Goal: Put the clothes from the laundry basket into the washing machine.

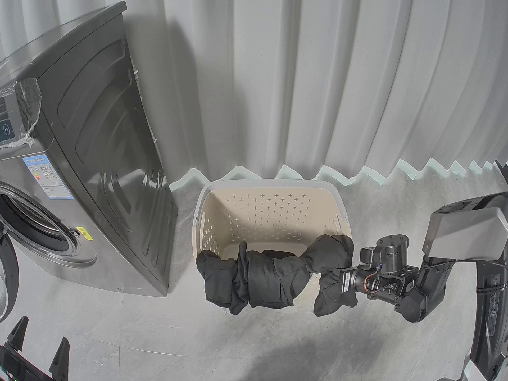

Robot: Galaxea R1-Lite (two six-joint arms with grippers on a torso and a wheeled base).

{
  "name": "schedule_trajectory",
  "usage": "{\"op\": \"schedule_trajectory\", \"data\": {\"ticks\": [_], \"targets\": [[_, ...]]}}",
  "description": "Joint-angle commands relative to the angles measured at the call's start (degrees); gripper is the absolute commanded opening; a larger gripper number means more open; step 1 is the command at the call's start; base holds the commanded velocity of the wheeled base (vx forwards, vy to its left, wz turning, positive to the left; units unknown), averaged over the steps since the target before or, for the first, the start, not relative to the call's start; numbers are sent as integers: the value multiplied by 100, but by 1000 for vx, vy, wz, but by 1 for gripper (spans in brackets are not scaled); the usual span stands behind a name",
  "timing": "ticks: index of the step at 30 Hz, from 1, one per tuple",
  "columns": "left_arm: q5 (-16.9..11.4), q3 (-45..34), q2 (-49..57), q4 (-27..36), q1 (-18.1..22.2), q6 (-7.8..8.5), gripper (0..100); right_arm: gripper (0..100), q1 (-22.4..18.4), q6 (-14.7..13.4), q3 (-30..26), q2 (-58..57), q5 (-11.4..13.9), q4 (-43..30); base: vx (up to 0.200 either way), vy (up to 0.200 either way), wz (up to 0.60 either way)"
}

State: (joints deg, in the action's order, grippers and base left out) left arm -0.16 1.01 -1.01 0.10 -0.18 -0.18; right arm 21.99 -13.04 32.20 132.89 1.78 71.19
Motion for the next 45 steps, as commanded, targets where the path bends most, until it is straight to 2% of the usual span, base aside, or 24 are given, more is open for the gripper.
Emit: {"op": "schedule_trajectory", "data": {"ticks": [1, 6, 9, 12, 16, 22, 23, 28, 32, 35, 37, 38, 39, 40, 41, 42, 43, 45], "targets": [[-2, -92, 101, -1, 1, 1, 100, 0, 121, -23, -249, -308, 15, 17, 0, 0, 0], [-2, -92, 101, -1, 1, 1, 100, 0, 183, -119, -504, -694, 15, 26, 0, 0, 0], [-2, -84, 101, 8, 1, 9, 100, 0, 420, -374, -759, -1090, 15, 26, 0, 0, 0], [-2, -92, 101, -1, 1, 9, 100, 0, 569, -506, -934, -1494, 24, 35, 0, 0, 0], [-2, -92, 101, 8, 1, 9, 100, 0, 719, -550, -1040, -2100, -2, 228, 0, 0, 0], [-2, -84, 101, 8, 1, 1, 100, 0, 1044, -348, -1427, -2821, -169, 791, 0, 0, 0], [-2, -84, 101, 8, 1, 1, 100, 0, 1123, -207, -1471, -3058, -248, 879, 0, 0, 0], [-2, -84, 101, 8, 1, 1, 100, 0, 1149, 302, -1356, -3744, -248, 808, 0, 0, 0], [-2, -92, 101, 8, 1, 9, 100, 0, 1211, 505, -1216, -4069, -248, 756, 0, 0, 0], [-11, -92, 101, 8, 1, 18, 100, 0, 1141, 601, -908, -4377, -266, 176, 0, 0, 0], [-11, -92, 101, 8, 1, 18, 100, 0, 1141, 601, -890, -4394, -266, 140, 0, 0, 0], [-2, -92, 101, 8, 1, 27, 100, 0, 1079, 592, -697, -4667, -301, -571, 0, 0, 0], [-2, -84, 101, 8, 1, 18, 100, 0, 1035, 592, -583, -4772, -380, -844, 0, 0, 0], [-2, -84, 101, 8, 1, 18, 100, 0, 1035, 592, -583, -4772, -380, -844, 0, 0, 0], [7, -92, 101, 8, 1, 9, 100, 0, 1018, 584, -442, -4869, -556, -1028, 0, 0, 0], [7, -84, 101, 8, 1, 9, 100, 0, 1018, 584, -433, -4878, -565, -1037, 0, 0, 0], [-2, -92, 101, 8, 1, -26, 100, 0, 991, 575, -389, -4904, -714, -1037, 0, 0, 0], [7, -92, 101, 8, 1, -26, 100, 0, 956, 575, -389, -4913, -793, -1037, 0, 0, 0]]}}
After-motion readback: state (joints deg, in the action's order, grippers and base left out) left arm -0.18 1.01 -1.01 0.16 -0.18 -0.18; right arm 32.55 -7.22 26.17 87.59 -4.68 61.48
